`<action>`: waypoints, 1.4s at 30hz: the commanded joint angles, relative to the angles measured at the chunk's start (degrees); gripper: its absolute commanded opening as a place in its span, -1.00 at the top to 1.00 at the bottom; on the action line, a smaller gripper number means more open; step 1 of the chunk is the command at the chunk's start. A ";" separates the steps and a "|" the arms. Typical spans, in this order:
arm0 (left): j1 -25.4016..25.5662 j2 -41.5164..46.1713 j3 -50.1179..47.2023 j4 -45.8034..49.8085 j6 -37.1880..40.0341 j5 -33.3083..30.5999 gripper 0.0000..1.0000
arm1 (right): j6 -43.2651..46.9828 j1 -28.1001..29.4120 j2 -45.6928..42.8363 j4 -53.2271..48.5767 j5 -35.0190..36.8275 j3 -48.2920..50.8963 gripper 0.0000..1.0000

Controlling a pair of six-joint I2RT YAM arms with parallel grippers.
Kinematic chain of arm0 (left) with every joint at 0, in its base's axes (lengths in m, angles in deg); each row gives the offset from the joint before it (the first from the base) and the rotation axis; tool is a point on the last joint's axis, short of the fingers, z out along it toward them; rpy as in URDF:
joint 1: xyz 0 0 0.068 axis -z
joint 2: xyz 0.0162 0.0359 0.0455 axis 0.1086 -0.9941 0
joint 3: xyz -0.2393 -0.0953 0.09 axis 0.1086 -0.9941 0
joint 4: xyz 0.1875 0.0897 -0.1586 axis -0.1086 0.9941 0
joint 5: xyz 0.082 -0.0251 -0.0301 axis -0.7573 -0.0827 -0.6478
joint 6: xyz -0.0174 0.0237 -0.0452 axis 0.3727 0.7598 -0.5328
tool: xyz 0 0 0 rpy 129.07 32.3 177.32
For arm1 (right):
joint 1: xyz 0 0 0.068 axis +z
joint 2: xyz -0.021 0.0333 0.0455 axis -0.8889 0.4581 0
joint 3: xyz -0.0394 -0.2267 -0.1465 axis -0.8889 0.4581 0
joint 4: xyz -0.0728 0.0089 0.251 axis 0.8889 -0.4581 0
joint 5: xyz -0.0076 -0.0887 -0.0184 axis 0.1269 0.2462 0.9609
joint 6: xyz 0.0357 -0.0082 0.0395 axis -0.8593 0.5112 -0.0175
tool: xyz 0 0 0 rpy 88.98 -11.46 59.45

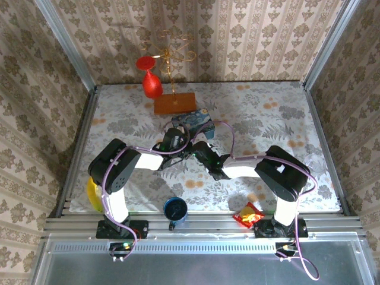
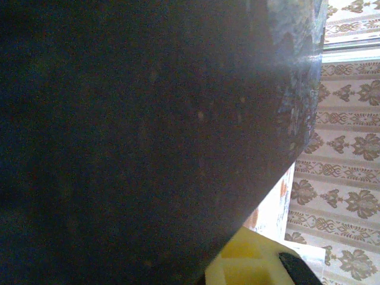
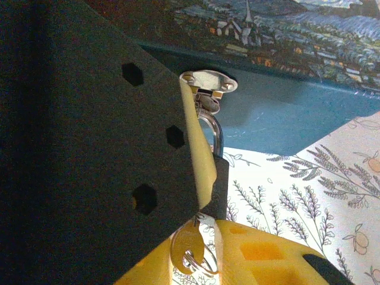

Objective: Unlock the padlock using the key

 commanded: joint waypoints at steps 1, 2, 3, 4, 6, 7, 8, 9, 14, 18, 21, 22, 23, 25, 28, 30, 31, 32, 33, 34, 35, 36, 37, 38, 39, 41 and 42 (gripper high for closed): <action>0.84 1.44 1.19 3.76 -1.46 6.01 1.00 | 3.15 -0.36 1.28 6.36 -0.89 0.56 0.52; 0.87 1.57 1.31 4.18 -1.30 6.09 1.00 | 3.51 -0.49 1.53 6.91 -0.99 0.58 0.53; 0.84 1.75 1.50 4.50 -1.11 6.10 1.00 | 3.83 -0.49 1.72 7.32 -1.18 0.58 0.53; 0.85 1.84 1.62 4.72 -1.03 6.10 1.00 | 4.25 -0.60 1.85 7.80 -1.49 0.64 0.53; 0.82 1.85 1.72 4.74 -1.00 6.18 1.00 | 4.76 -0.65 1.94 8.78 -1.99 0.92 0.55; 0.87 1.85 1.72 4.74 -1.08 6.12 1.00 | 4.99 -0.82 2.03 9.22 -2.26 1.02 0.56; 0.83 1.85 1.72 4.73 -1.09 6.27 1.00 | 5.04 -0.87 2.06 9.40 -2.58 1.02 0.58; 0.86 1.76 1.72 4.74 -1.18 6.27 1.00 | 5.04 -1.06 2.05 9.54 -2.94 1.09 0.62; 0.72 1.67 1.71 4.56 -1.28 6.27 1.00 | 4.55 -1.71 2.09 9.64 -4.15 1.11 0.69; 0.78 1.24 1.57 4.05 -1.52 6.36 1.00 | 3.63 -1.81 2.13 8.62 -4.84 0.71 0.77; 0.70 0.79 1.24 3.01 -2.06 6.53 1.00 | 2.10 -1.87 2.00 7.43 -5.08 0.41 0.80; 0.78 0.66 1.19 2.83 -2.13 6.53 1.00 | 1.43 -1.86 1.88 7.00 -5.26 0.40 0.82; 0.74 0.70 1.19 2.74 -2.14 6.53 1.00 | 0.92 -1.90 1.70 6.71 -5.29 0.47 0.82; 0.73 0.70 1.19 2.72 -2.12 6.53 1.00 | -0.40 -1.98 1.49 6.01 -5.38 0.50 0.85; 0.77 0.72 1.27 2.72 -2.02 6.53 1.00 | -1.94 -2.32 1.13 5.19 -6.37 0.75 0.95; 0.69 0.70 1.28 2.67 -1.97 6.53 1.00 | -2.87 -2.64 0.85 4.71 -7.41 0.84 1.00; 0.68 0.70 1.28 2.57 -1.99 6.49 1.00 | -3.40 -2.94 0.61 4.22 -7.93 0.78 1.00; 0.70 0.70 1.19 2.54 -2.01 6.53 1.00 | -3.72 -3.13 0.47 3.79 -8.52 0.68 1.00; 0.67 0.62 1.19 2.46 -2.05 6.53 1.00 | -4.21 -3.47 0.22 3.26 -9.17 0.66 1.00; 0.64 0.62 1.13 2.37 -2.11 6.53 1.00 | -4.67 -3.80 -0.08 2.81 -9.68 0.50 1.00; 0.64 0.55 1.10 2.28 -2.14 6.53 1.00 | -5.06 -4.05 -0.26 2.56 -9.94 0.50 1.00; 0.69 0.53 1.00 2.13 -2.24 6.53 1.00 | -5.53 -4.33 -0.56 2.01 -10.38 0.40 1.00; 0.70 0.53 0.94 2.02 -2.23 6.53 1.00 | -5.81 -4.74 -0.91 1.69 -11.06 0.47 1.00; 0.70 0.53 0.93 1.93 -2.24 6.51 1.00 | -6.14 -5.10 -1.12 1.50 -11.63 0.40 1.00; 0.66 0.53 0.93 1.93 -2.26 6.53 1.00 | -6.55 -5.47 -1.52 1.32 -12.45 0.49 1.00; 0.70 0.53 0.93 1.86 -2.28 6.53 1.00 | -7.30 -6.36 -2.06 0.90 -14.14 0.49 1.00; 0.67 0.58 0.88 1.84 -2.28 6.53 1.00 | -7.70 -6.85 -2.23 0.78 -15.12 0.49 1.00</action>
